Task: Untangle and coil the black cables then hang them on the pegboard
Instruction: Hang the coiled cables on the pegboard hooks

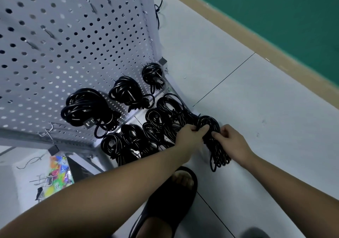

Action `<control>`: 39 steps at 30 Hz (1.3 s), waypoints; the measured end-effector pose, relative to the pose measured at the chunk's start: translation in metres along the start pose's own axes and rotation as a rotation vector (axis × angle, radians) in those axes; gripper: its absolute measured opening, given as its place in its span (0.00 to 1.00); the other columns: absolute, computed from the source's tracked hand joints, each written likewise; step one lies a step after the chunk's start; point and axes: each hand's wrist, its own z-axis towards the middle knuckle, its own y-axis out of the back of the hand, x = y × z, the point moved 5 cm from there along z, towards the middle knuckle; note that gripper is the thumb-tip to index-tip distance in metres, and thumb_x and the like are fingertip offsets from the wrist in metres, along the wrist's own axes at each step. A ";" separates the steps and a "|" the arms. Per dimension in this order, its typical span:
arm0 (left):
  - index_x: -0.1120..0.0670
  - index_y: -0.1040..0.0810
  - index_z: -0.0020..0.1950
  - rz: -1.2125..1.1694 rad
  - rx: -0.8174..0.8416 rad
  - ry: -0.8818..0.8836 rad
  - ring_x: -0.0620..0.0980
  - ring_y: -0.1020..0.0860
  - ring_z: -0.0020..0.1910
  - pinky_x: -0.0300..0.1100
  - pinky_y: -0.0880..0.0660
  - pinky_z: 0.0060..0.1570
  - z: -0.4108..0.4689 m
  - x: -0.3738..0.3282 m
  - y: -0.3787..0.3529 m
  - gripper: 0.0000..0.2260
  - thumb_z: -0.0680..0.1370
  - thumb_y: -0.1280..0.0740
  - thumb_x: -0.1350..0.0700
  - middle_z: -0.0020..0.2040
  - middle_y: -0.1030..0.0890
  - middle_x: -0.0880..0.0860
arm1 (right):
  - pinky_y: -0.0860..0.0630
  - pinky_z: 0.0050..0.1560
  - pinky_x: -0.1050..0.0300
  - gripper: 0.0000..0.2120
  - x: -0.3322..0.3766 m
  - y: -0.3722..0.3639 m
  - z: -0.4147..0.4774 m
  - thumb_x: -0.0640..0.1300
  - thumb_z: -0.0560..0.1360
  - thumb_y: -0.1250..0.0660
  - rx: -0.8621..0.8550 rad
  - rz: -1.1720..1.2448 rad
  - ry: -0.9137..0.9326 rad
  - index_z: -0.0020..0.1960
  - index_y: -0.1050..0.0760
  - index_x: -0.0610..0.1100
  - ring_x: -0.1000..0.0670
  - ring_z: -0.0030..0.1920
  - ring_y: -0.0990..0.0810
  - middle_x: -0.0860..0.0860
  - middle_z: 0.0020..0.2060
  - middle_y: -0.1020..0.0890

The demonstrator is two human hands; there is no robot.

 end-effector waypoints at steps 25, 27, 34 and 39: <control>0.47 0.17 0.64 -0.079 -0.501 -0.344 0.39 0.15 0.52 0.30 0.23 0.51 -0.257 0.024 0.271 0.14 0.78 0.29 0.50 0.54 0.13 0.46 | 0.23 0.55 0.62 0.14 0.200 -0.158 -0.174 0.52 0.84 0.30 0.283 0.051 0.762 0.68 0.23 0.55 0.55 0.54 0.19 0.65 0.49 0.21; 0.49 0.19 0.67 -0.042 -0.553 -0.335 0.45 0.15 0.58 0.44 0.19 0.60 -0.263 0.032 0.286 0.16 0.82 0.28 0.47 0.58 0.13 0.49 | 0.23 0.56 0.60 0.14 0.212 -0.172 -0.182 0.49 0.84 0.30 0.283 0.047 0.822 0.68 0.24 0.55 0.54 0.54 0.19 0.63 0.50 0.21; 0.46 0.19 0.63 0.050 -0.702 -0.355 0.48 0.15 0.55 0.56 0.21 0.61 -0.246 0.022 0.324 0.11 0.83 0.33 0.46 0.55 0.14 0.46 | 0.24 0.54 0.58 0.10 0.251 -0.216 -0.168 0.49 0.84 0.30 0.176 0.043 0.808 0.64 0.22 0.51 0.57 0.52 0.21 0.61 0.47 0.20; 0.47 0.19 0.55 0.184 -0.740 -0.276 0.48 0.14 0.46 0.49 0.21 0.50 -0.224 0.026 0.343 0.05 0.83 0.30 0.47 0.47 0.13 0.43 | 0.21 0.44 0.43 0.06 0.262 -0.240 -0.156 0.48 0.85 0.33 0.034 -0.020 0.828 0.52 0.23 0.46 0.47 0.42 0.17 0.53 0.42 0.16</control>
